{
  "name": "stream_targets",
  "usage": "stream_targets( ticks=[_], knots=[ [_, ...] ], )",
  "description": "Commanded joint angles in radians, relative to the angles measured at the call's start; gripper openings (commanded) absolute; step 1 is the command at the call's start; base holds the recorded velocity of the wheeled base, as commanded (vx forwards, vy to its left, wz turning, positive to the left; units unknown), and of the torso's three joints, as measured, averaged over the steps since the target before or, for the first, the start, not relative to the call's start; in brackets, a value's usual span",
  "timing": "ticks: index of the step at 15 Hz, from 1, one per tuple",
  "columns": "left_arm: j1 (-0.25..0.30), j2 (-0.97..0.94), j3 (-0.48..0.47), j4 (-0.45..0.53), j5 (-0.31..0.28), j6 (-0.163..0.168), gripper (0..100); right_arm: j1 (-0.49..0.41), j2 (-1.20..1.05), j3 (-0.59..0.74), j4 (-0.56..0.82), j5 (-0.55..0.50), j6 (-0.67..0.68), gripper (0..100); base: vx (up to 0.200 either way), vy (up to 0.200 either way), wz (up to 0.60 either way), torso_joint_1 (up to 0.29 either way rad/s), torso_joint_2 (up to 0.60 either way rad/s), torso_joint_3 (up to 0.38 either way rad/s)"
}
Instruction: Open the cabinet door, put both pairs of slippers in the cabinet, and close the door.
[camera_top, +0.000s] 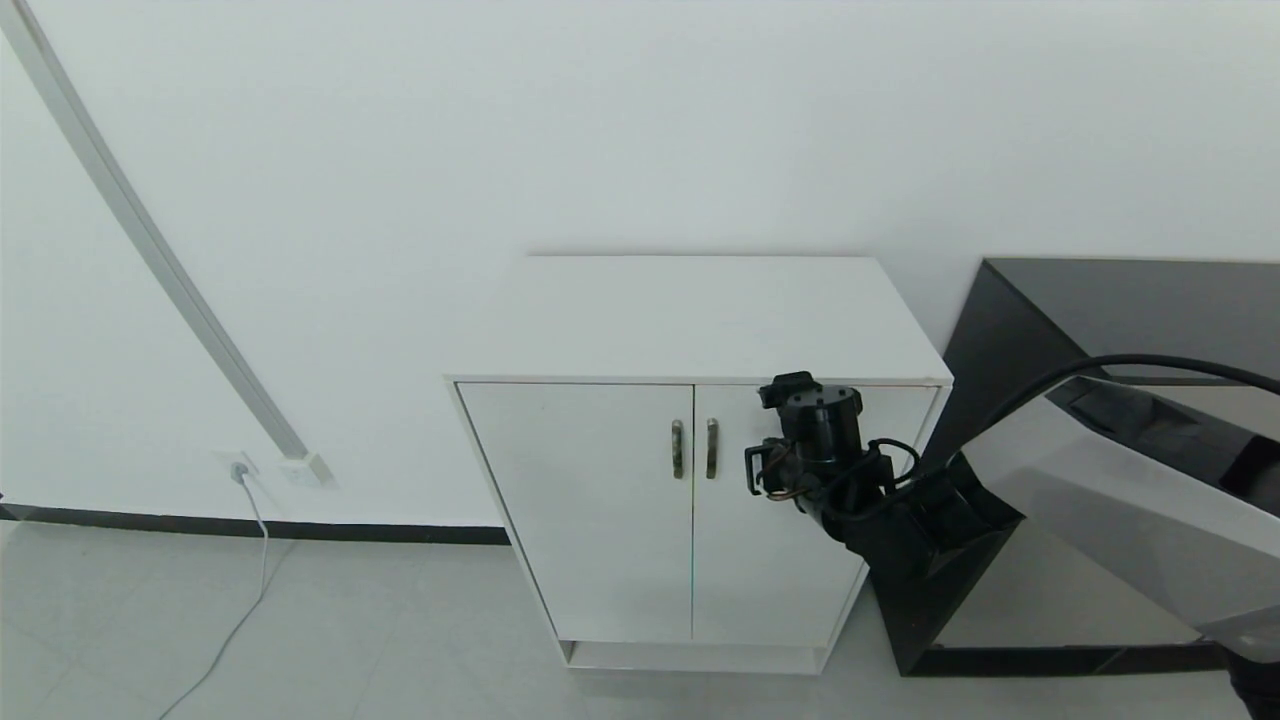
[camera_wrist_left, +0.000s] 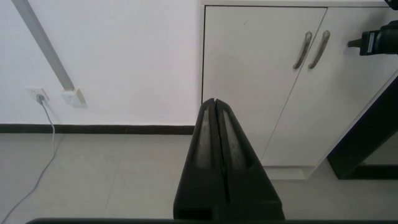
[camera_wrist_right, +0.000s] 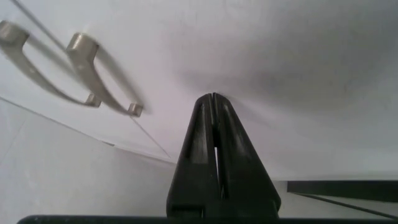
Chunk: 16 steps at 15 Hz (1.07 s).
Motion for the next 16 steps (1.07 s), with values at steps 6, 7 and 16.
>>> stream_targets(
  ticks=[6, 7, 16],
  knots=[
    [0.000, 0.002, 0.000, 0.000, 0.001, 0.000, 0, 0.011, -0.447, 0.485, -0.143, -0.012, 0.000, 0, 0.000, 0.000, 0.00, 0.000, 0.00, 0.000],
    [0.000, 0.002, 0.000, 0.000, 0.001, 0.000, 0, -0.013, -0.526, 0.553, -0.143, -0.026, -0.002, 0, 0.000, 0.000, 0.00, 0.000, 0.00, 0.000],
    [0.000, 0.002, 0.000, 0.000, 0.001, 0.000, 0, -0.292, -0.987, 1.114, -0.144, -0.021, -0.023, 0, 0.000, 0.000, 0.00, 0.000, 0.00, 0.000]
  ],
)
